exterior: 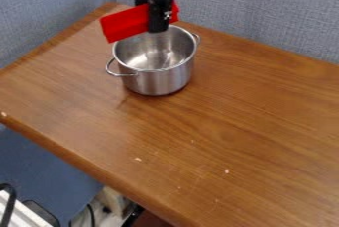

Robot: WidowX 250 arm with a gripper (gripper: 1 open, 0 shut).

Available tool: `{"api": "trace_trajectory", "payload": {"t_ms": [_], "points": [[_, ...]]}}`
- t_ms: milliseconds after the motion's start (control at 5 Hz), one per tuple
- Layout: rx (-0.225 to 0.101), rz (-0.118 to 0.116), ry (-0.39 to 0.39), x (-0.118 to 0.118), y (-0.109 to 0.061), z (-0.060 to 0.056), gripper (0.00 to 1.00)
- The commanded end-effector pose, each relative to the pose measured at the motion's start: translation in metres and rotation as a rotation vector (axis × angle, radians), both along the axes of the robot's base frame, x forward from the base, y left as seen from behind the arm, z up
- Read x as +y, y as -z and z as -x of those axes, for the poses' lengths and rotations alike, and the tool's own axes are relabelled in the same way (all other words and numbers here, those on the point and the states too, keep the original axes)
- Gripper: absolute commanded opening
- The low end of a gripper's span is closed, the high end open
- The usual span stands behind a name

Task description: Put the red object in the metal pot

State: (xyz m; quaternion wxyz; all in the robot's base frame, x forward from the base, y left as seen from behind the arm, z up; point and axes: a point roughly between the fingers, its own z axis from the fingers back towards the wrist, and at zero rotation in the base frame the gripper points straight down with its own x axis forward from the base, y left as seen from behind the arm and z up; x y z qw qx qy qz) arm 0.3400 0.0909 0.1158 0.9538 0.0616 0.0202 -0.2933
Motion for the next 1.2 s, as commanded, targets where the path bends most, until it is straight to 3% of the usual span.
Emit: {"api": "trace_trajectory", "payload": {"t_ms": [0, 800, 1000], "points": [[-0.042, -0.011, -0.006, 0.009, -0.009, -0.008, 0.0], [0.014, 0.01, -0.005, 0.016, 0.018, -0.027, 0.0], [0.026, 0.014, -0.004, 0.016, 0.021, -0.028, 1.0]]}}
